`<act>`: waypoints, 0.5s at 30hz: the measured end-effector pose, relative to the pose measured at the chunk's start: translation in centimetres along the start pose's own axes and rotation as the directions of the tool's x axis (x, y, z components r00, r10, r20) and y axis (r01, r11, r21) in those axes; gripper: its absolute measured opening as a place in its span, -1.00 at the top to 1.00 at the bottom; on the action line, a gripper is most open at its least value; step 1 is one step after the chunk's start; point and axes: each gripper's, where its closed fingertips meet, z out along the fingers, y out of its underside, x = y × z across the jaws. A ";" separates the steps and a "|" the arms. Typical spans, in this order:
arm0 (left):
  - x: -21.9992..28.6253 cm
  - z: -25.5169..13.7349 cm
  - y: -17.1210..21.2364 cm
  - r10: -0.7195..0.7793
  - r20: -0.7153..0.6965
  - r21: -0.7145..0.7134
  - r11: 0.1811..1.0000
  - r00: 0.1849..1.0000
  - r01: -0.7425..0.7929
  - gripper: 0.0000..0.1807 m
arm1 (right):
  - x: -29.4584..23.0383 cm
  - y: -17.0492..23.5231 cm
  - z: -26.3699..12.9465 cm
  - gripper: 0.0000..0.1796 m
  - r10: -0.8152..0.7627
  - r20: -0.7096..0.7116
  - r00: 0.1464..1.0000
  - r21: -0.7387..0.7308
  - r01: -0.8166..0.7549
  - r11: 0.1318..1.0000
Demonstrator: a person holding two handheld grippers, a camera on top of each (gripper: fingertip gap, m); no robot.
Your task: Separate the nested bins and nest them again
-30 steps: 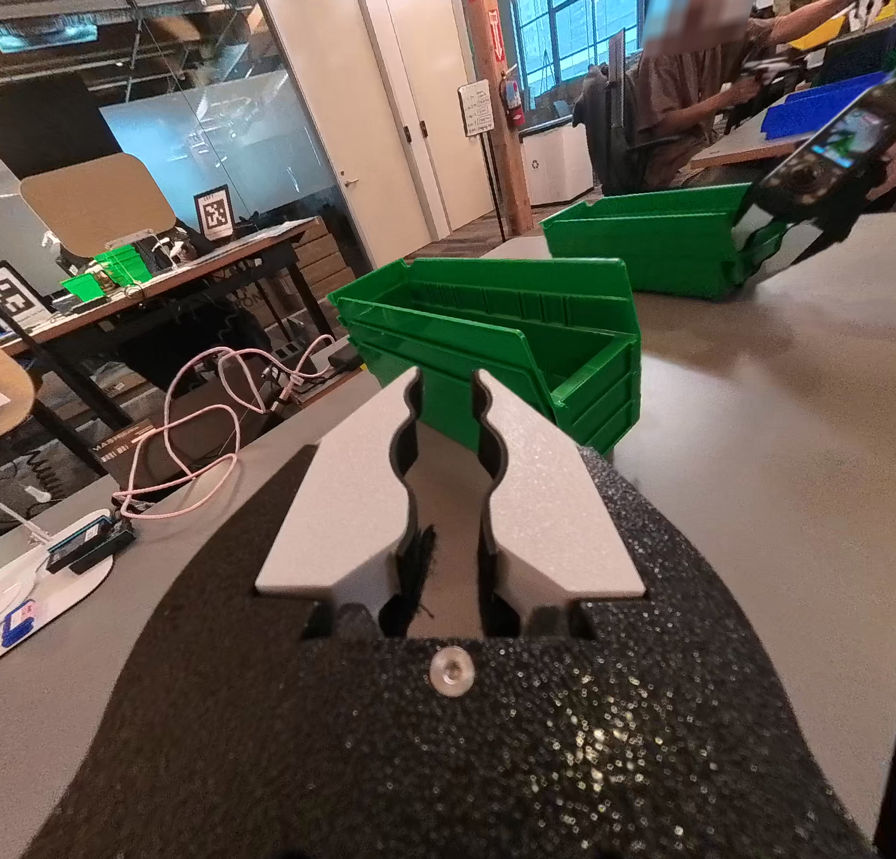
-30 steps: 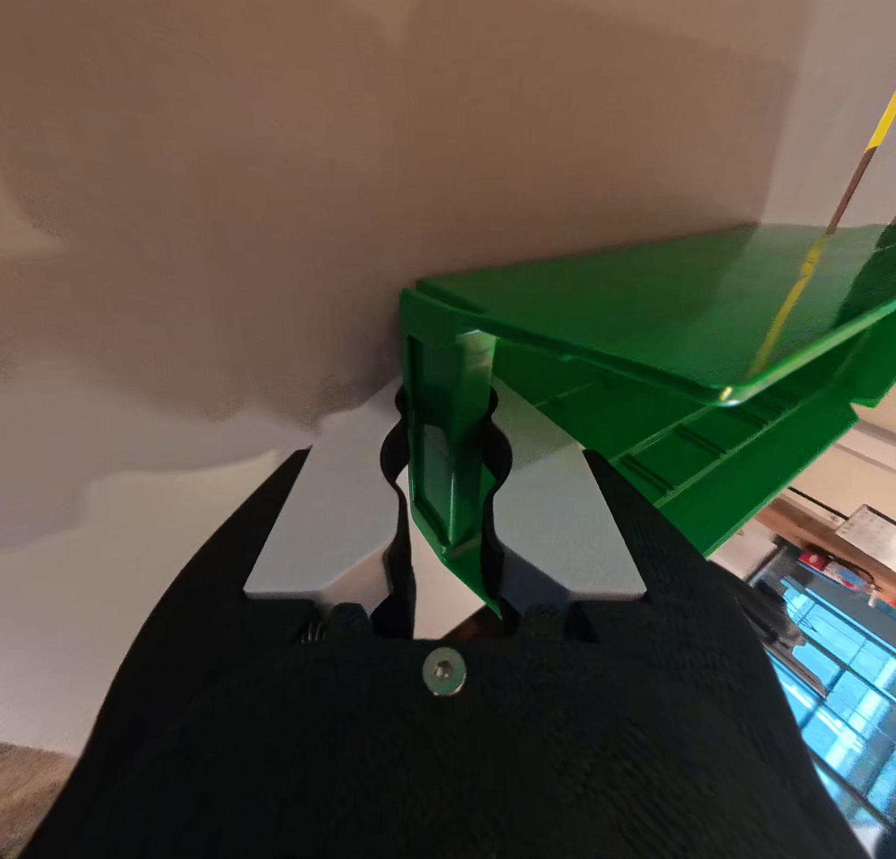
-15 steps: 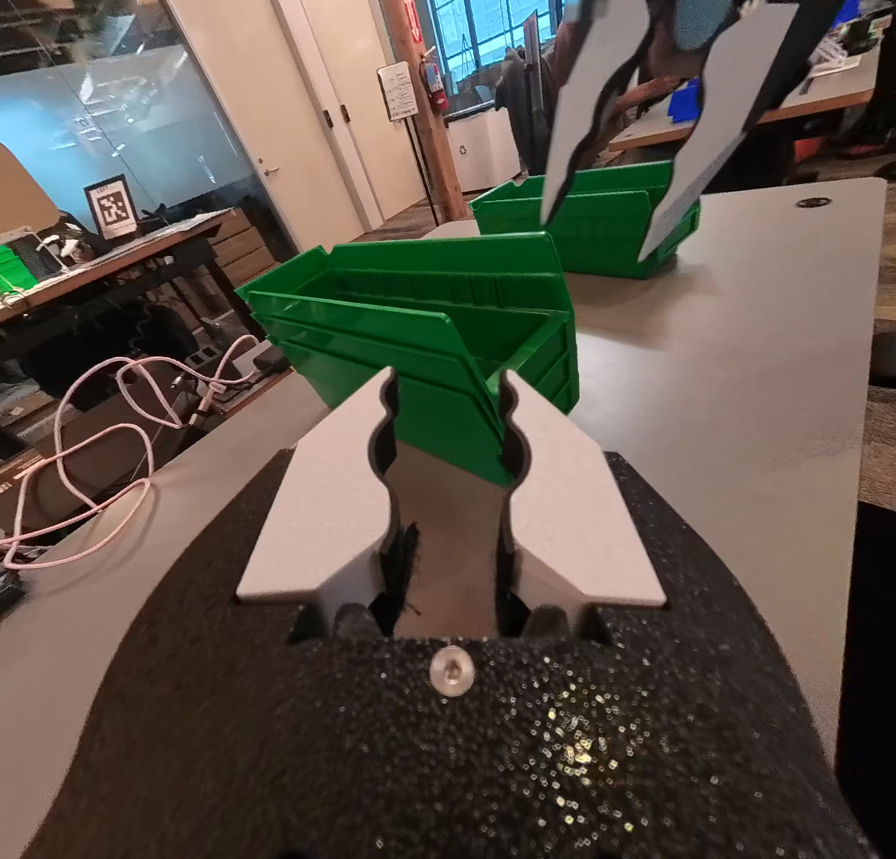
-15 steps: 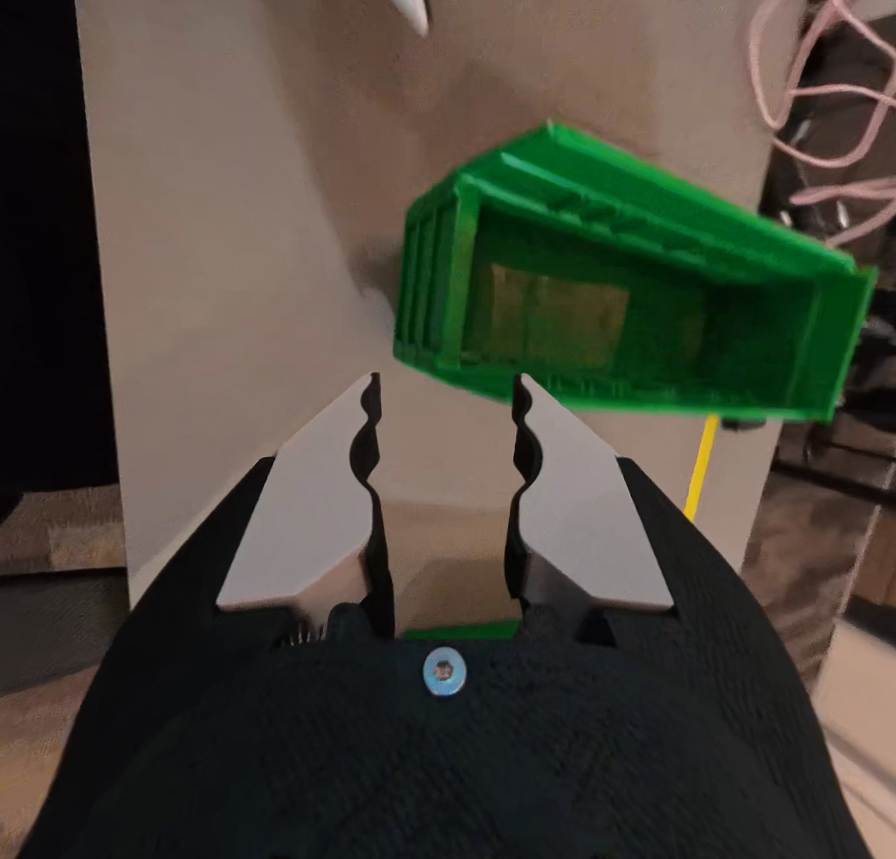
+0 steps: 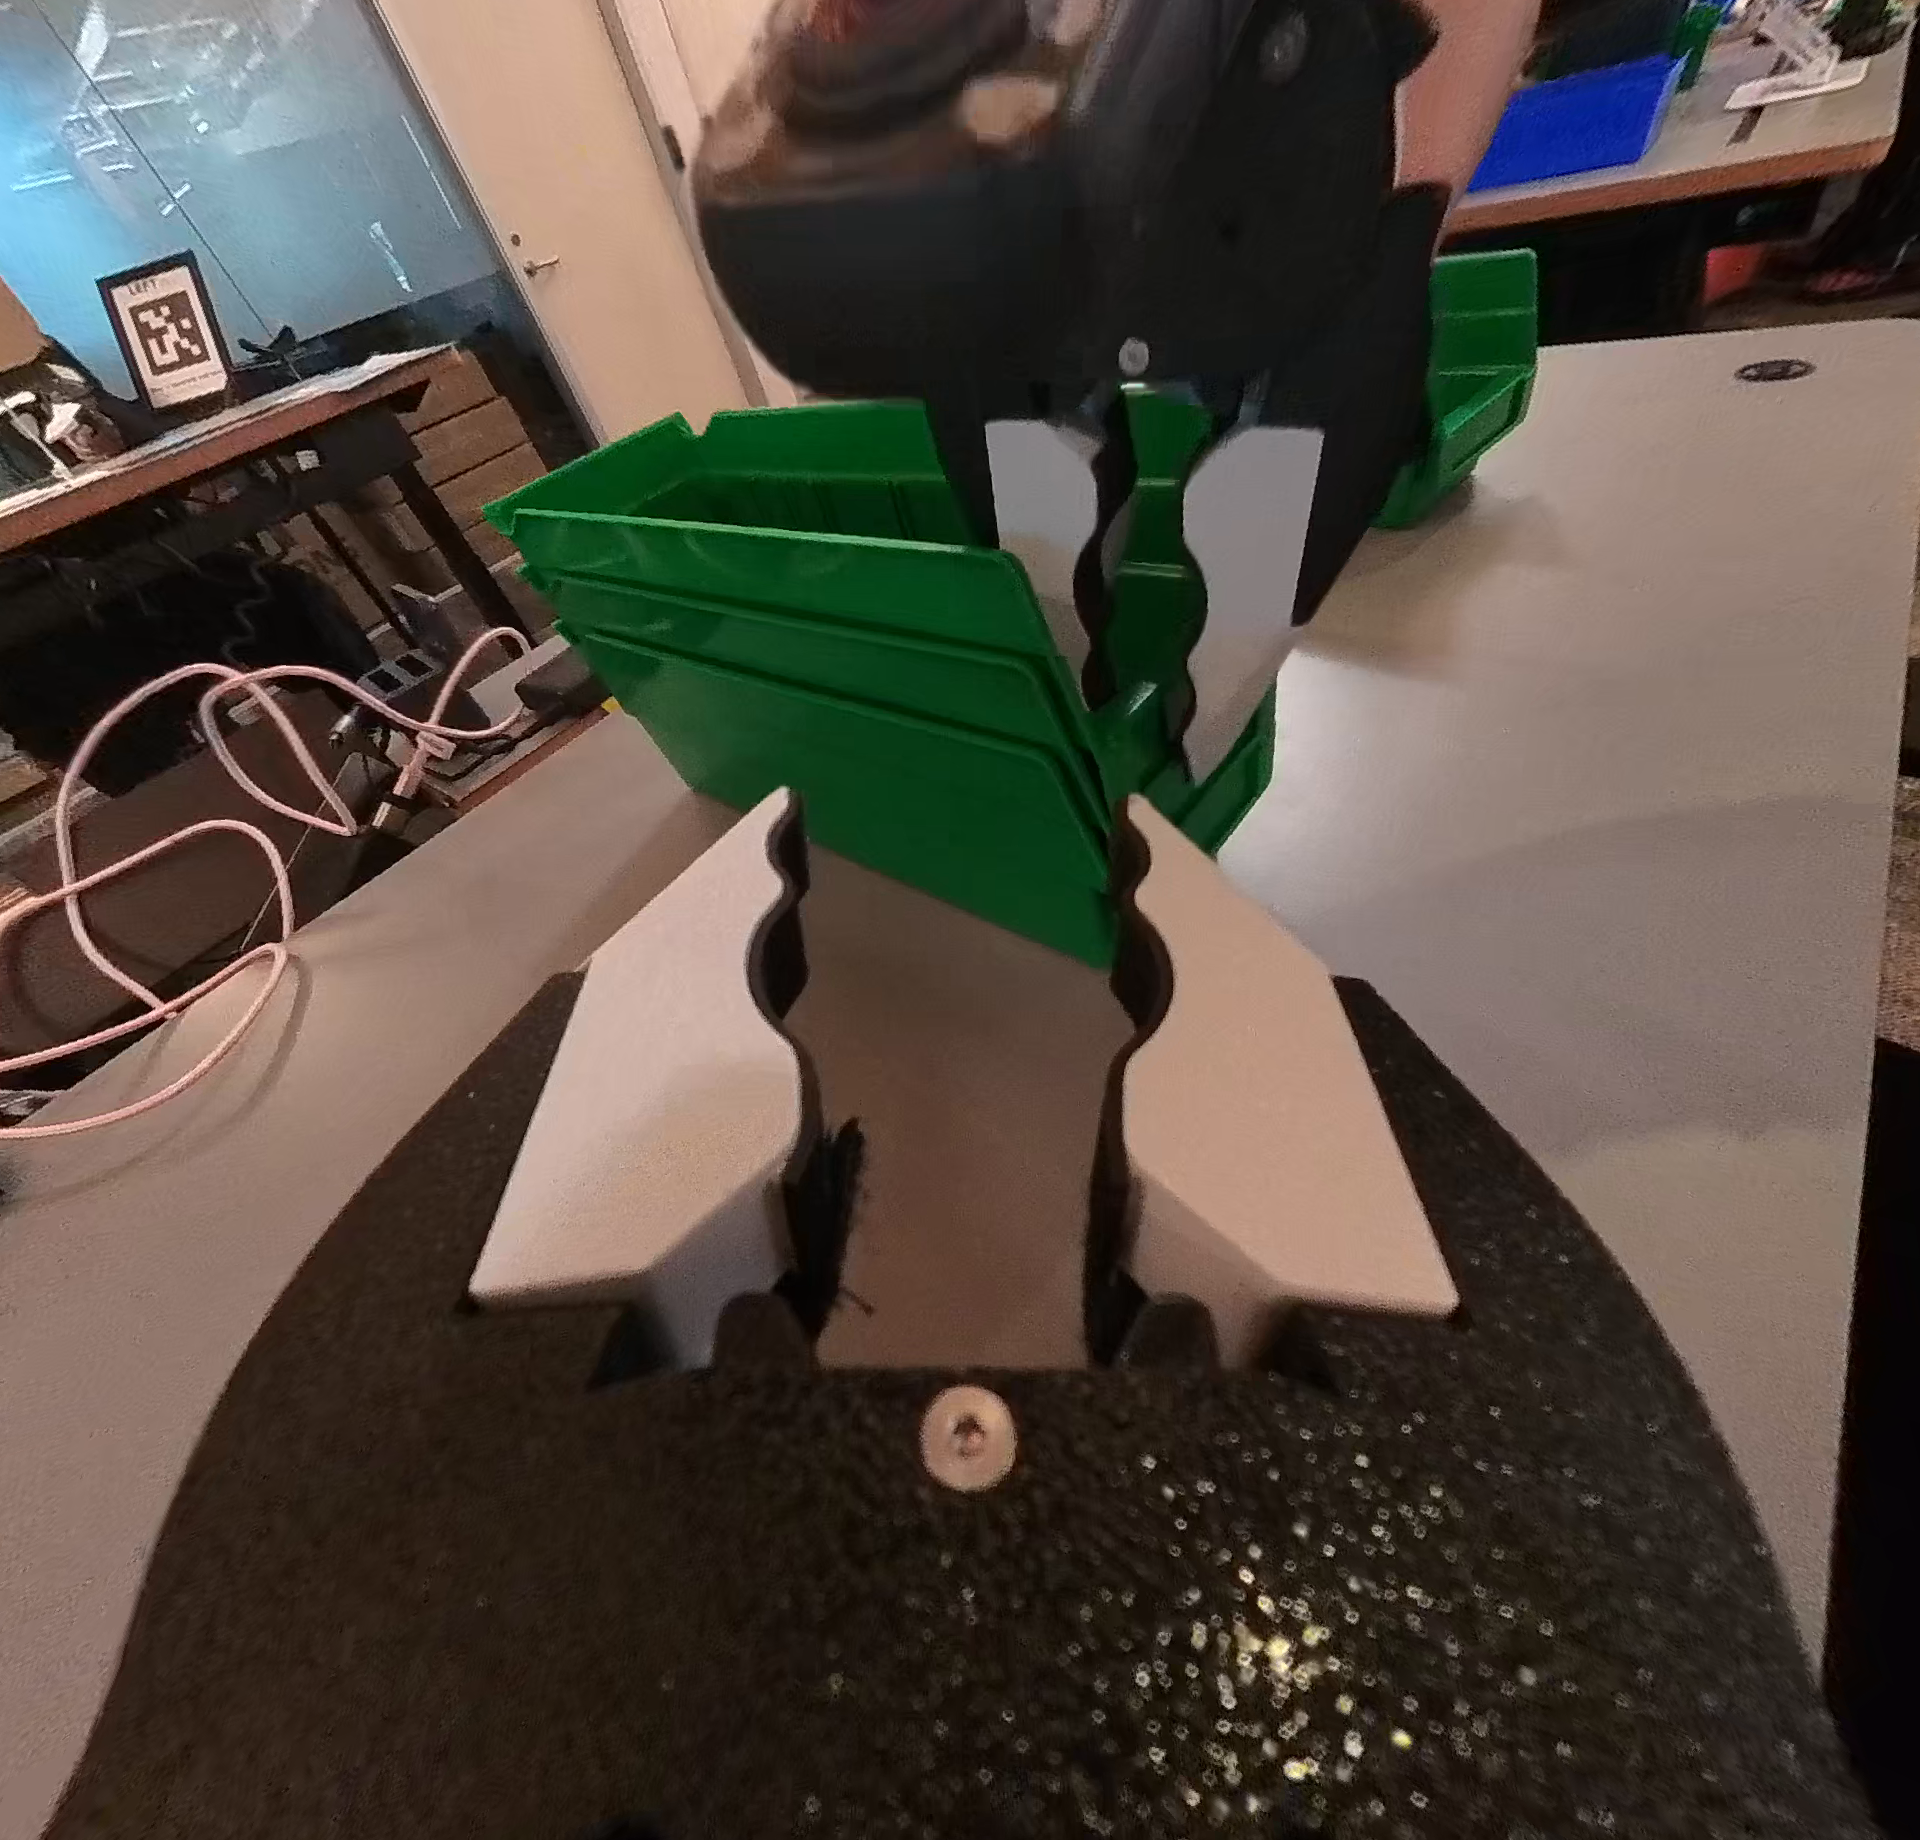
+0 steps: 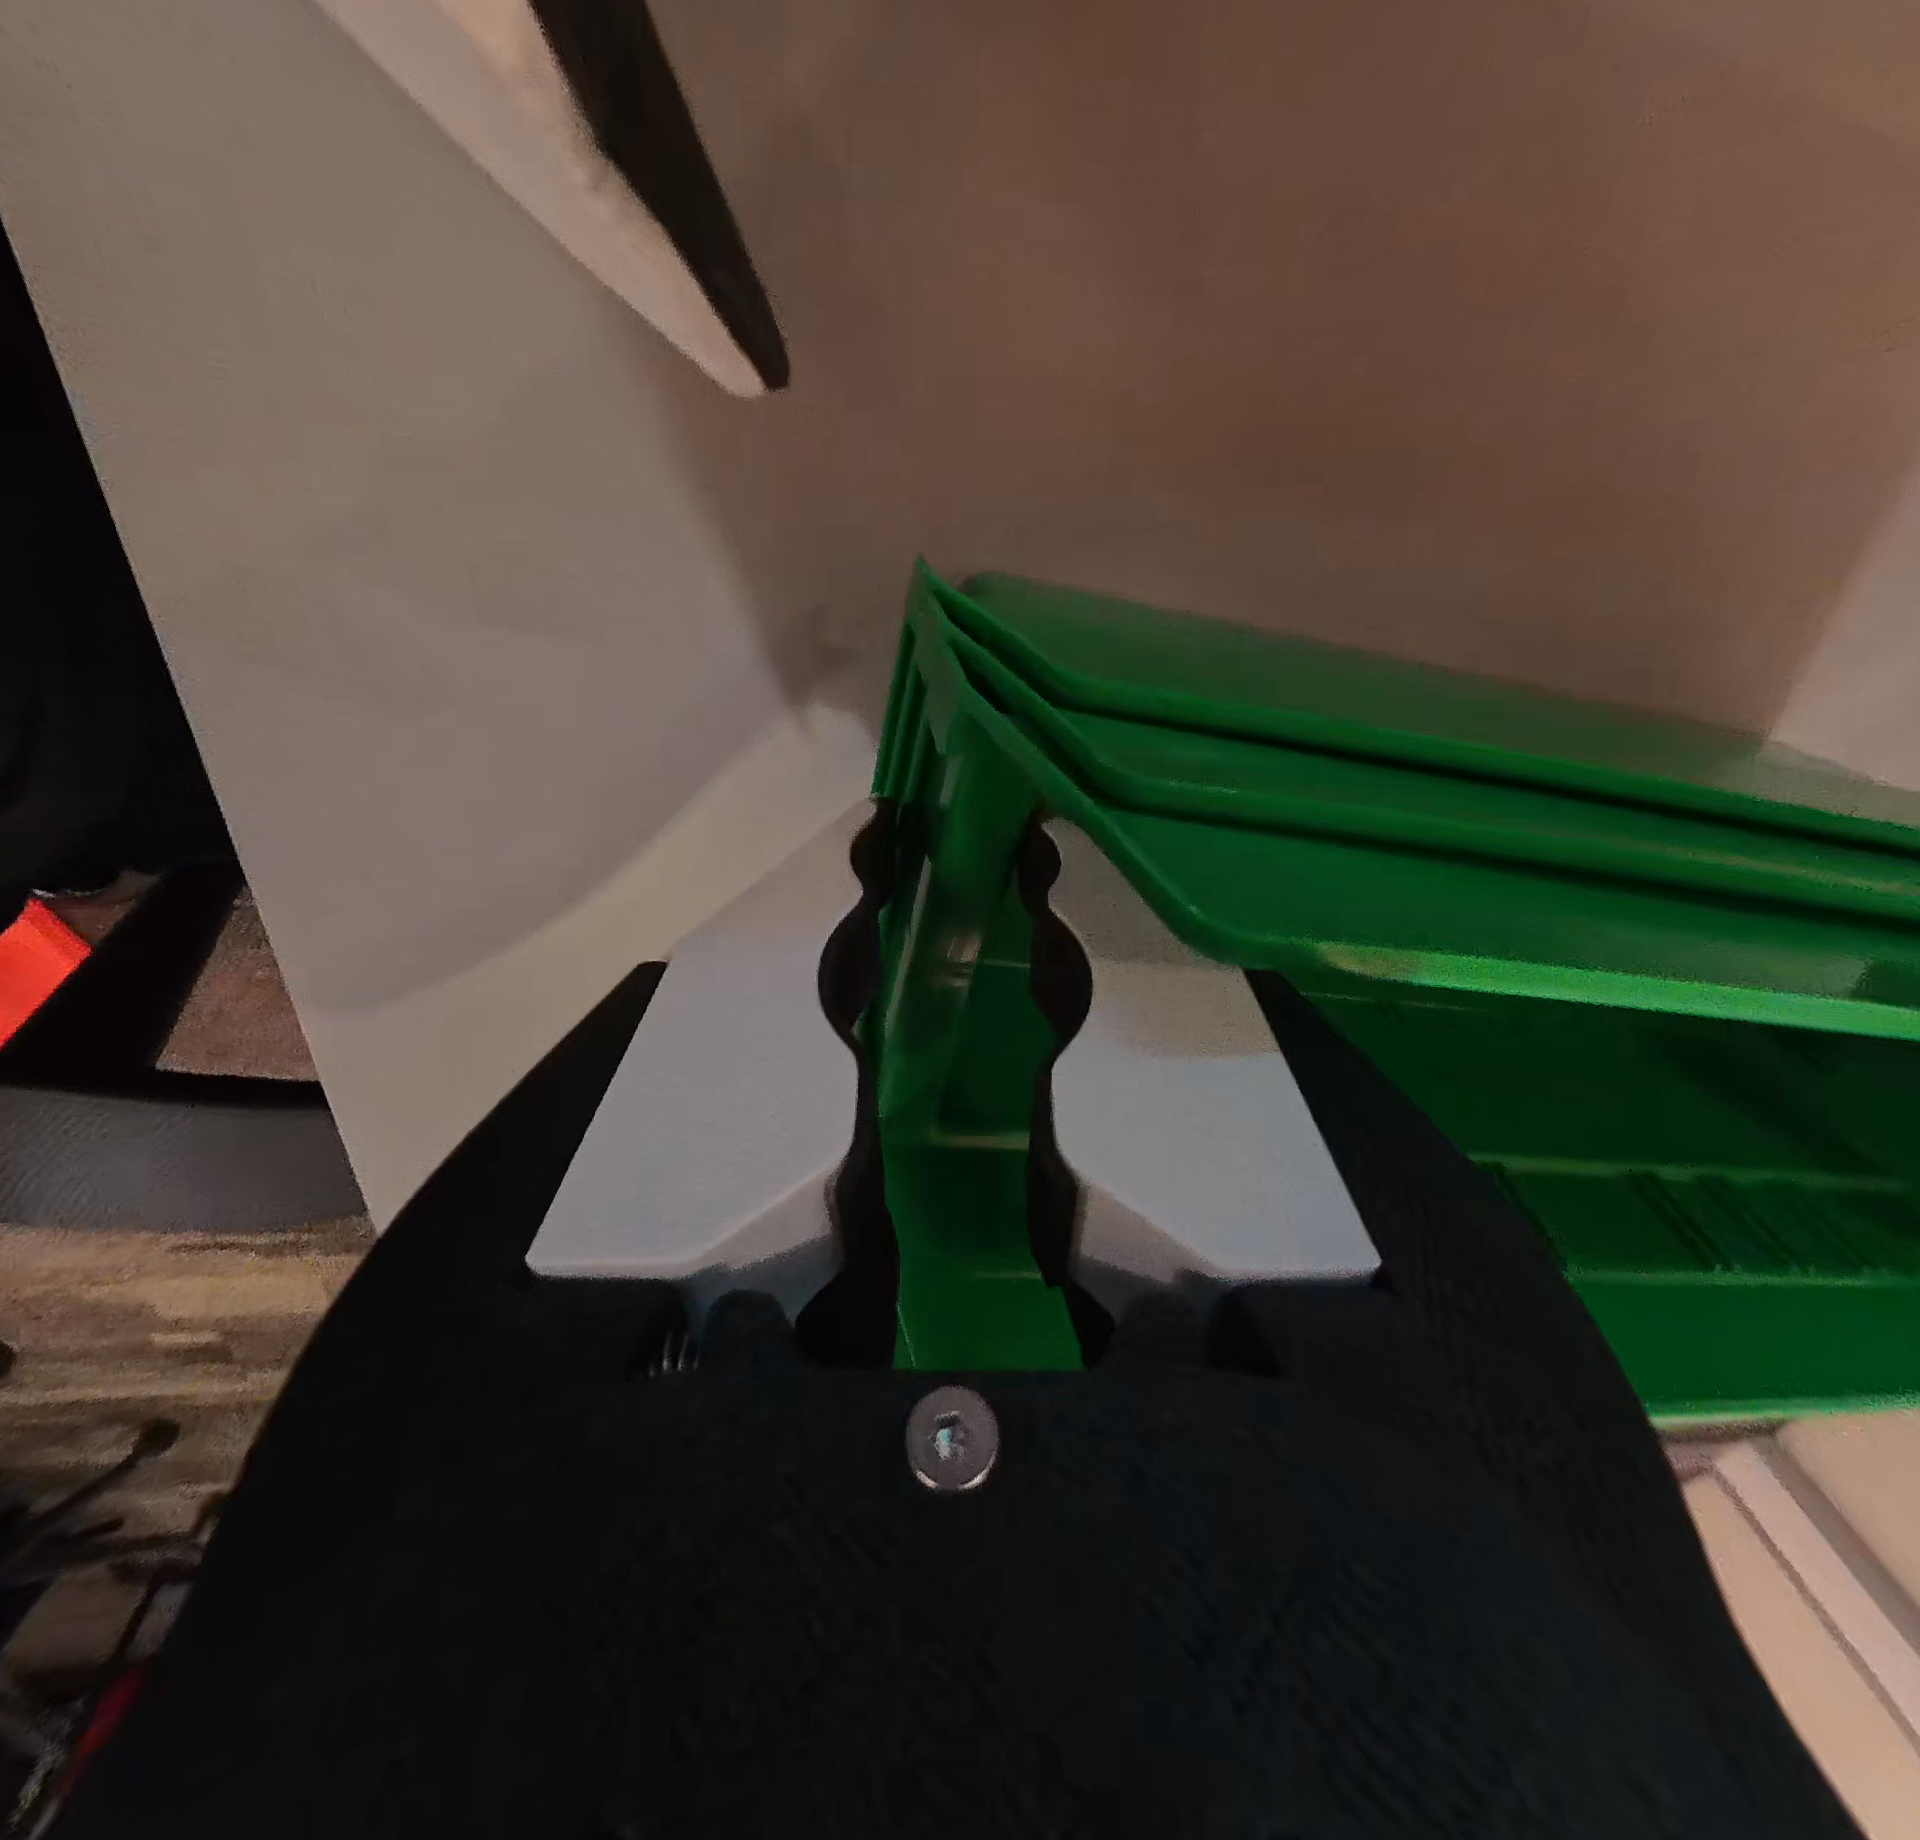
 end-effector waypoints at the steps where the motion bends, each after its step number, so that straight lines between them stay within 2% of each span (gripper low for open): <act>1: 0.0 0.0 0.0 -0.001 -0.001 -0.002 1.000 1.000 0.001 0.38 | 0.0 0.0 0.0 0.77 -0.011 0.006 1.000 -0.010 0.011 1.000; 11: 1.5 1.5 0.7 0.009 -0.032 -0.029 1.000 0.999 -0.010 0.38 | 0.9 0.8 -2.4 0.78 0.042 0.027 0.999 0.005 -0.042 0.999; 15: 2.5 3.1 1.0 -0.048 -0.046 -0.029 0.998 0.998 0.047 0.28 | 0.7 1.0 -2.4 0.78 0.023 0.024 0.999 -0.019 -0.023 1.000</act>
